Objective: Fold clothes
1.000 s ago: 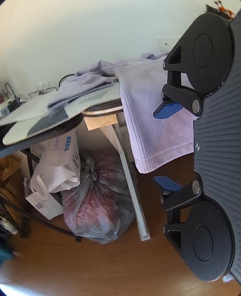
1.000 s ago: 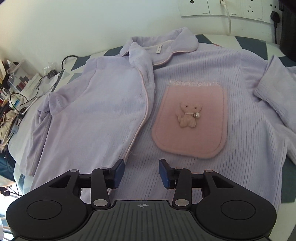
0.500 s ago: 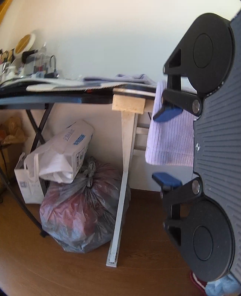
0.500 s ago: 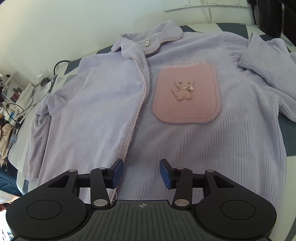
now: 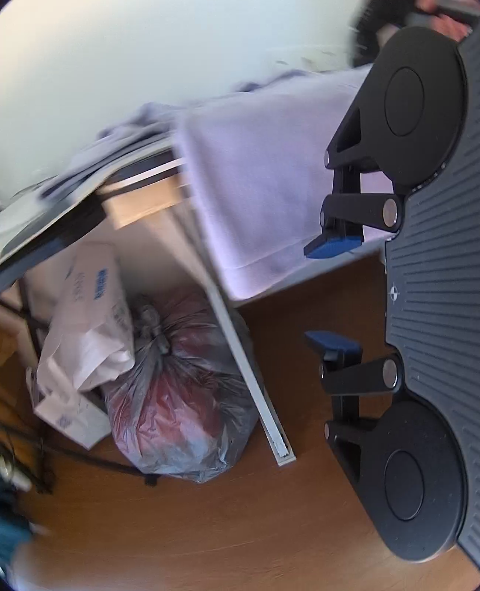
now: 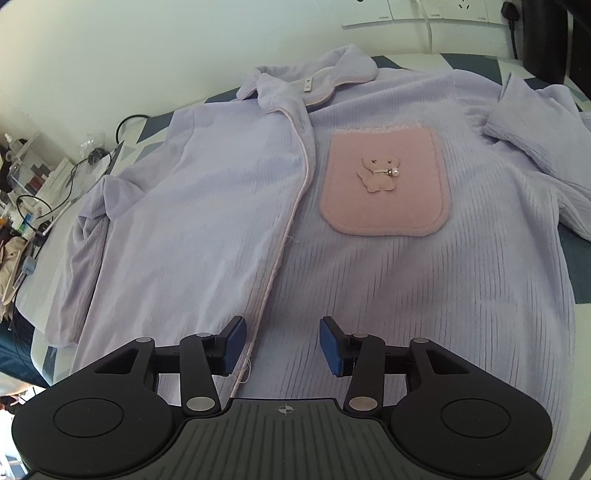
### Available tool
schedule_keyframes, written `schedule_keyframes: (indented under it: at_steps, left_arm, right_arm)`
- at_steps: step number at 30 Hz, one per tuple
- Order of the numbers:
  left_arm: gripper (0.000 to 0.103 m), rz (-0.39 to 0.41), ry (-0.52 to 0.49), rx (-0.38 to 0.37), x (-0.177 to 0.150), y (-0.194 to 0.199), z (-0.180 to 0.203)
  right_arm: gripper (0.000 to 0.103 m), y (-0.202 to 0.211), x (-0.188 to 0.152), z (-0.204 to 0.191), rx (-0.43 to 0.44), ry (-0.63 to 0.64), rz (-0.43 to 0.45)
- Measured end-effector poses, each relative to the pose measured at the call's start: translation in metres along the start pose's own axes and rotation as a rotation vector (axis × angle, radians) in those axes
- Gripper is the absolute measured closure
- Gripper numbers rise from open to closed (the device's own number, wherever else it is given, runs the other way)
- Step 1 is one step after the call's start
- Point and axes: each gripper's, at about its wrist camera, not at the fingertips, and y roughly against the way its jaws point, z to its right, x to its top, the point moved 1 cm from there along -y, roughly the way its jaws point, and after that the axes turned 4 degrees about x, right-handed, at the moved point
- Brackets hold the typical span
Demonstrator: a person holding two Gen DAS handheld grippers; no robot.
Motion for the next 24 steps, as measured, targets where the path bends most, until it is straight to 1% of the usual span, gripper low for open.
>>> schedule_keyframes:
  at_steps: [1,2,3,4,6,11,12,13,14,15,17,18,19,20,21,22,23,24]
  left_arm:
    - [0.048,-0.024,-0.027,-0.020,-0.003,-0.002,0.004]
    - [0.043,-0.040,-0.026,-0.046,-0.006,-0.003,0.008]
    - [0.035,-0.055,-0.026,-0.072,-0.009,-0.004,0.011]
    - [0.032,-0.061,-0.009,-0.103,-0.011,-0.005,0.012]
    - [0.031,-0.054,0.053,-0.146,-0.013,-0.008,0.012]
    - [0.030,0.007,0.275,-0.165,-0.010,-0.021,-0.001]
    - [0.034,0.027,0.322,-0.191,-0.009,-0.022,-0.004]
    - [0.061,0.043,0.342,-0.227,-0.009,-0.021,-0.004]
    - [0.081,0.060,0.362,-0.263,-0.009,-0.020,-0.004]
    - [0.101,0.064,0.348,-0.253,-0.007,-0.017,0.000]
    - [0.101,0.086,0.312,-0.217,-0.007,-0.010,0.007]
    - [0.101,0.099,0.299,-0.204,-0.007,-0.006,0.009]
    - [0.101,0.124,0.305,-0.179,-0.007,0.000,0.008]
    - [0.102,0.147,0.319,-0.135,-0.006,0.006,0.003]
    - [0.102,0.170,0.333,-0.092,-0.005,0.013,-0.002]
    - [0.102,0.193,0.347,-0.049,-0.004,0.019,-0.007]
    - [0.102,0.206,0.351,-0.007,-0.003,0.024,-0.012]
    - [0.102,0.208,0.337,0.012,-0.001,0.029,-0.016]
  right_arm:
    - [0.062,-0.001,0.000,0.001,0.001,-0.007,-0.003]
    - [0.062,-0.001,-0.001,0.002,0.002,-0.015,-0.006]
    - [0.061,-0.001,-0.001,0.002,0.003,-0.017,-0.007]
    - [0.061,-0.002,-0.002,0.002,0.004,-0.016,-0.007]
    - [0.061,-0.002,-0.002,0.003,0.007,-0.014,-0.008]
    - [0.061,-0.002,-0.005,0.001,0.039,0.000,-0.028]
    - [0.059,-0.003,-0.006,0.000,0.046,0.008,-0.033]
    - [0.058,-0.004,-0.007,-0.002,0.049,0.018,-0.041]
    - [0.055,-0.006,-0.008,-0.004,0.053,0.027,-0.051]
    - [0.054,-0.007,-0.009,-0.006,0.057,0.034,-0.060]
    - [0.054,-0.010,-0.012,-0.007,0.069,0.026,-0.076]
    - [0.053,-0.010,-0.013,-0.008,0.086,0.015,-0.077]
    - [0.054,-0.009,-0.015,-0.008,0.112,0.007,-0.079]
    - [0.058,-0.009,-0.016,-0.010,0.141,0.000,-0.083]
    - [0.064,-0.007,-0.017,-0.011,0.183,-0.005,-0.090]
    - [0.068,-0.005,-0.017,-0.013,0.220,-0.006,-0.090]
    - [0.070,-0.001,-0.016,-0.016,0.249,-0.004,-0.076]
    - [0.070,0.002,-0.016,-0.018,0.274,-0.001,-0.062]
